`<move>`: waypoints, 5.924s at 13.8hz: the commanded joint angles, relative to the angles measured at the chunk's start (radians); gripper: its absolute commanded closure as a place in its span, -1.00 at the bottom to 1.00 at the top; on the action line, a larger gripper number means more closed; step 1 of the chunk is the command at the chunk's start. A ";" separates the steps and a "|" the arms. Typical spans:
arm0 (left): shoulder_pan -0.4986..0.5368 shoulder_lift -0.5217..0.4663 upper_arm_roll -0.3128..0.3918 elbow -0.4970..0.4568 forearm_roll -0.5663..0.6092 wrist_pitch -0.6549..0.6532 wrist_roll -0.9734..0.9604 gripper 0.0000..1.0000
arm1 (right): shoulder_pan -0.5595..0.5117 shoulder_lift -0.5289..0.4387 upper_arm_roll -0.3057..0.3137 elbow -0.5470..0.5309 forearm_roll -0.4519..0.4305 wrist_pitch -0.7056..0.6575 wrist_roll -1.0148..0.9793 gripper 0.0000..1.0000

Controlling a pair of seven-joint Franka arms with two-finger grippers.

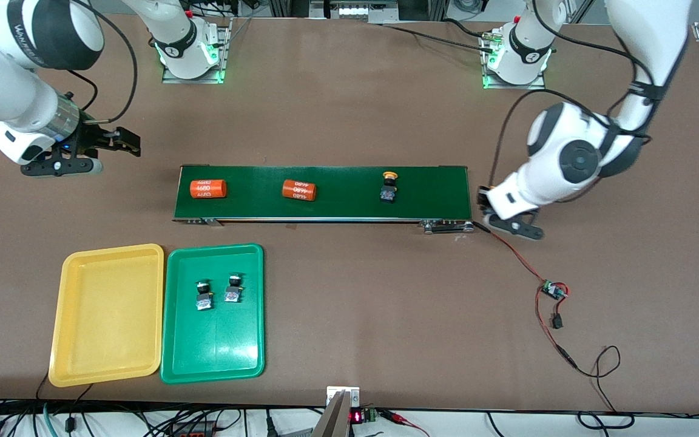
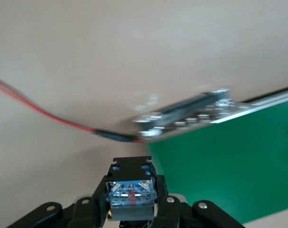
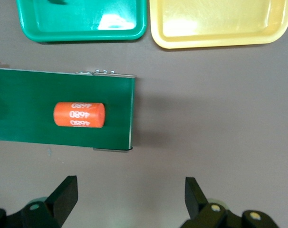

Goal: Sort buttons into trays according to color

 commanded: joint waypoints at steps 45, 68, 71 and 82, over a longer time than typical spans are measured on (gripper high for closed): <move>-0.230 -0.126 0.606 0.610 -0.142 -0.531 0.058 -1.00 | 0.470 0.249 -0.001 0.000 0.090 0.449 0.577 -1.00; -0.216 -0.161 0.584 0.688 -0.085 -0.663 0.078 -1.00 | 0.599 0.426 -0.002 0.055 -0.009 0.540 0.717 -1.00; -0.215 -0.162 0.584 0.690 -0.079 -0.666 0.080 -1.00 | 0.599 0.444 -0.002 0.061 -0.009 0.541 0.718 -1.00; -0.213 -0.168 0.592 0.687 -0.080 -0.660 0.078 -1.00 | 0.595 0.510 -0.002 0.096 -0.068 0.549 0.706 -0.72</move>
